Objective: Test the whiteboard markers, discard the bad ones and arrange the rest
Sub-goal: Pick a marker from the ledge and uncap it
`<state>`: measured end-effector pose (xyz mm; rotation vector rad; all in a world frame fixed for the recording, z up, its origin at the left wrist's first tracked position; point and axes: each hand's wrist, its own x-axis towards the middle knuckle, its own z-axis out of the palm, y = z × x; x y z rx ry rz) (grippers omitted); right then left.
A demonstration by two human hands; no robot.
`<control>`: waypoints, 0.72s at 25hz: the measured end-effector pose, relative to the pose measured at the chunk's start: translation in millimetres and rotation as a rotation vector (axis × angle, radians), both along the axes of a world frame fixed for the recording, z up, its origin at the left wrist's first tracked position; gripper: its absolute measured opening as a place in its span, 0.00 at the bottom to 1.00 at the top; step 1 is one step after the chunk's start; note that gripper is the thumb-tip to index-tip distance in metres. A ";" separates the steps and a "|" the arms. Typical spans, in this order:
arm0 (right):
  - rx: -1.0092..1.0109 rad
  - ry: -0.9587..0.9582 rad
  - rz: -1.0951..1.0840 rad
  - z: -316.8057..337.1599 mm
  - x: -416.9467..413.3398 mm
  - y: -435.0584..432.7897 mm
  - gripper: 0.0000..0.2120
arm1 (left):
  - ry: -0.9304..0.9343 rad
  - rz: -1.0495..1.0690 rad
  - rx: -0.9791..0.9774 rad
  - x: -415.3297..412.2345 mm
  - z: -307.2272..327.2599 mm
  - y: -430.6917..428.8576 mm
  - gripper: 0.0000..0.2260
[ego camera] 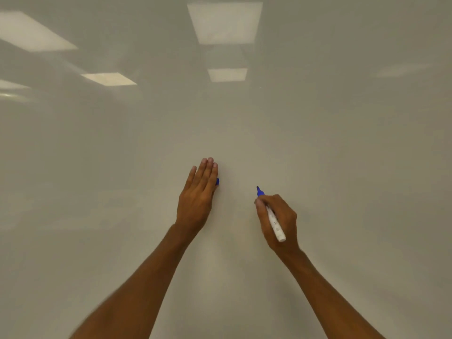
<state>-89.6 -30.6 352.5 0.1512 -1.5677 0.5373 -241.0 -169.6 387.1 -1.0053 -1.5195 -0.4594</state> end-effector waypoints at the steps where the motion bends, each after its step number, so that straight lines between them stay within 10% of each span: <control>1: -0.026 0.013 0.006 12.0 -1.9 1.8 0.09 | 0.005 -0.001 -0.002 -4.6 7.1 0.8 0.21; 18: 0.024 0.132 -0.293 45.0 -31.6 35.2 0.06 | 0.079 0.008 0.055 -29.8 15.9 15.1 0.20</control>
